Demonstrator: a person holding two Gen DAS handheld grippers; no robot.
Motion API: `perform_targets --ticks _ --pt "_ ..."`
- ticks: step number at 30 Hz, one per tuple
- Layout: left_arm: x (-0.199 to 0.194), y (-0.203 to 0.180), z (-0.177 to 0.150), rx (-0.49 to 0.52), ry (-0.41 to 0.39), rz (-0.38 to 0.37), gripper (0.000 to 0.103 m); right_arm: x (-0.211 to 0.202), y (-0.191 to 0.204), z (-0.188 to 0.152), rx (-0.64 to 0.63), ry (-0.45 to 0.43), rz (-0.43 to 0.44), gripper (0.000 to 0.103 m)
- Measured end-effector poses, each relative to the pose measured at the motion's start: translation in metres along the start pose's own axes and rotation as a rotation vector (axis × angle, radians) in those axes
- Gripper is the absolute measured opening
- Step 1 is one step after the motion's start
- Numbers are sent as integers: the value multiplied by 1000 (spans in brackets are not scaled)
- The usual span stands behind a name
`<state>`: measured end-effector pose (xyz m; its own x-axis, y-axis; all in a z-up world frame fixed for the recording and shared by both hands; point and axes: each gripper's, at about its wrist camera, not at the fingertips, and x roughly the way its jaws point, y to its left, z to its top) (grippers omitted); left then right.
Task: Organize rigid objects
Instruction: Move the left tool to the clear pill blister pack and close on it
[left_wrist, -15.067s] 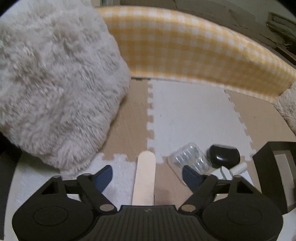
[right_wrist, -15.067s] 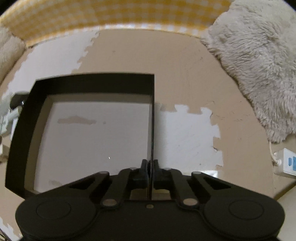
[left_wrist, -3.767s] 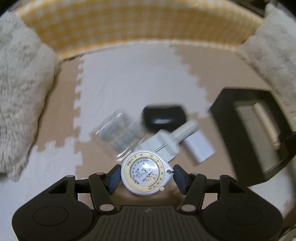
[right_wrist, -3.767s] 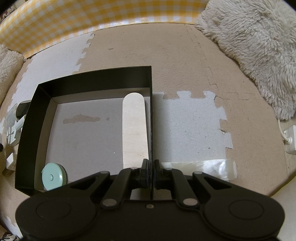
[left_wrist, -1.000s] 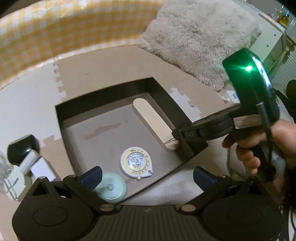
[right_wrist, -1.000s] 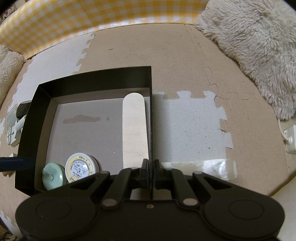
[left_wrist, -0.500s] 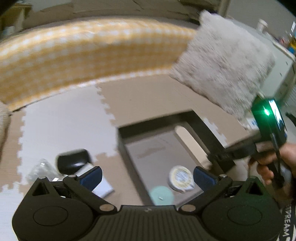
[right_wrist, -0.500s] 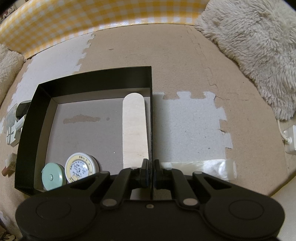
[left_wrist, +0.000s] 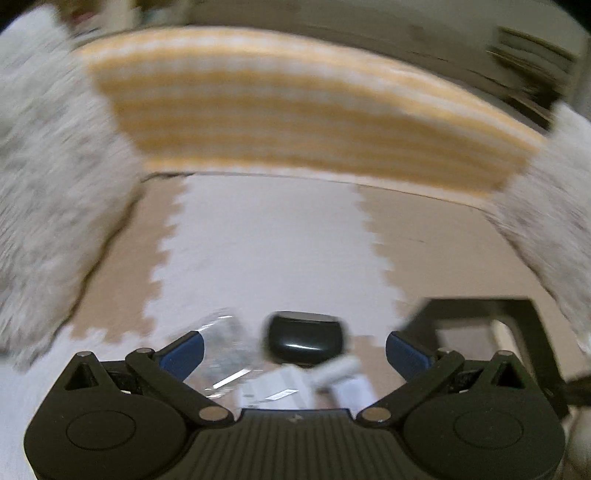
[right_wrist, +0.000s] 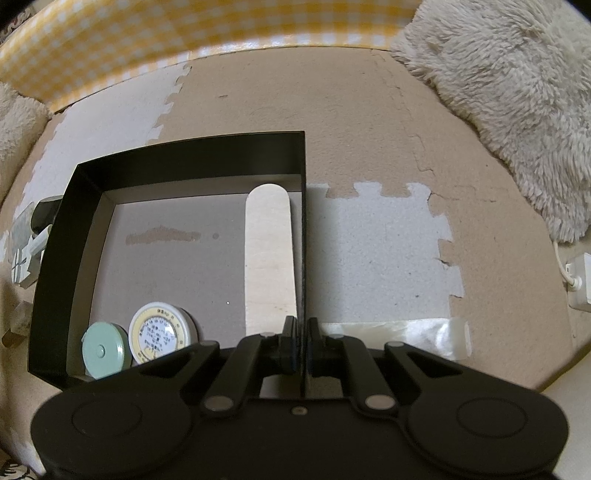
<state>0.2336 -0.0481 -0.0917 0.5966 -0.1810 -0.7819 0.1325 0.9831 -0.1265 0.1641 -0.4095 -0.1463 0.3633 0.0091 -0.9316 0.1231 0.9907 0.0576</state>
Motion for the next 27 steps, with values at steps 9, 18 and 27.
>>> perform_targets --ticks 9,18,27 --pt "37 47 -3 -208 60 102 103 0 0 0 -2 0 -1 7" --pt "73 58 -11 -274 101 174 103 0 1 -1 -4 -1 -3 7" --pt "85 54 -10 -251 78 199 103 0 1 -1 -5 -1 -3 7"
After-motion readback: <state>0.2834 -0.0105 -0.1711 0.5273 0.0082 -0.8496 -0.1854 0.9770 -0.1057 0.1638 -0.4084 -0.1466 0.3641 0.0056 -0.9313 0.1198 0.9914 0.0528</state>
